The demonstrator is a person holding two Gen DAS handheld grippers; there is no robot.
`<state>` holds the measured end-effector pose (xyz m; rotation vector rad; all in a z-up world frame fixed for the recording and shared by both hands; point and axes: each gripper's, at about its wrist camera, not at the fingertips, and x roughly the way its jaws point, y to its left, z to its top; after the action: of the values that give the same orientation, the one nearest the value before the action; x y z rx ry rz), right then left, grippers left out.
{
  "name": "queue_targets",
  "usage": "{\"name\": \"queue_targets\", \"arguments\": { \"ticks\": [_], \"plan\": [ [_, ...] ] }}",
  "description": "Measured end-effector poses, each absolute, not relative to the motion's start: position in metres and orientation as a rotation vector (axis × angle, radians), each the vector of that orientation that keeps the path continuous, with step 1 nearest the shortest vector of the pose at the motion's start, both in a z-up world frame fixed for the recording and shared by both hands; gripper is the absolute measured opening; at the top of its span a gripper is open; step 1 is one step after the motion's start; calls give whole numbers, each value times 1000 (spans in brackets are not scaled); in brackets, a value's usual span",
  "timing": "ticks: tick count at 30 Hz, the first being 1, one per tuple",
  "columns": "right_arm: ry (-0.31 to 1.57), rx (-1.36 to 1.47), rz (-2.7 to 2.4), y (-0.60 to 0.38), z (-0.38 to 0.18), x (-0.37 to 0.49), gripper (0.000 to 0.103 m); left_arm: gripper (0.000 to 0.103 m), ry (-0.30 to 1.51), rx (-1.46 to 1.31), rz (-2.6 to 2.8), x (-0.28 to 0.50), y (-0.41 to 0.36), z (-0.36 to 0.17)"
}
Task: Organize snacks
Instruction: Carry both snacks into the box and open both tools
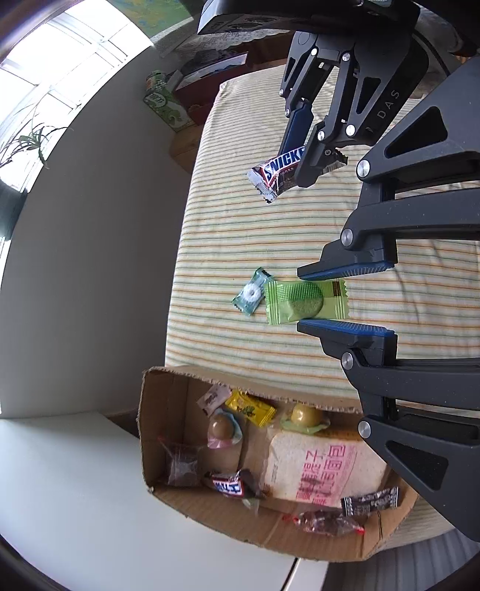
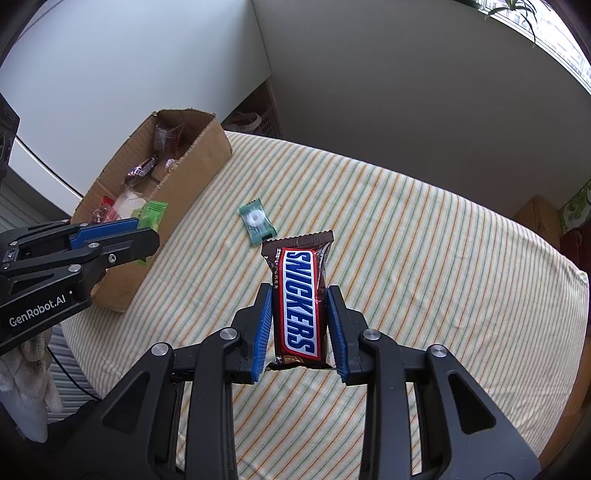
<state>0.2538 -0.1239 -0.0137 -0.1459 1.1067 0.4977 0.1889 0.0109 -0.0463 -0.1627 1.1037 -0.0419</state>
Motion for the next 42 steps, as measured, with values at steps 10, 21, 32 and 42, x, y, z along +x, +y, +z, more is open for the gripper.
{"name": "queue_targets", "arguments": {
  "ticks": [10,21,32,42],
  "plan": [
    [1061,-198,600,-66,7,258,30,20,1062,-201,69,160,74,-29],
    [1027,-294,706,17,18,280,30,20,1035,-246,185,152,126,-26],
    [1061,-314,718,72,-2,311,30,20,1030,-236,227,173,160,-32],
    [1097,-316,713,86,-26,322,30,20,1056,-233,241,188,175,-47]
  ]
}}
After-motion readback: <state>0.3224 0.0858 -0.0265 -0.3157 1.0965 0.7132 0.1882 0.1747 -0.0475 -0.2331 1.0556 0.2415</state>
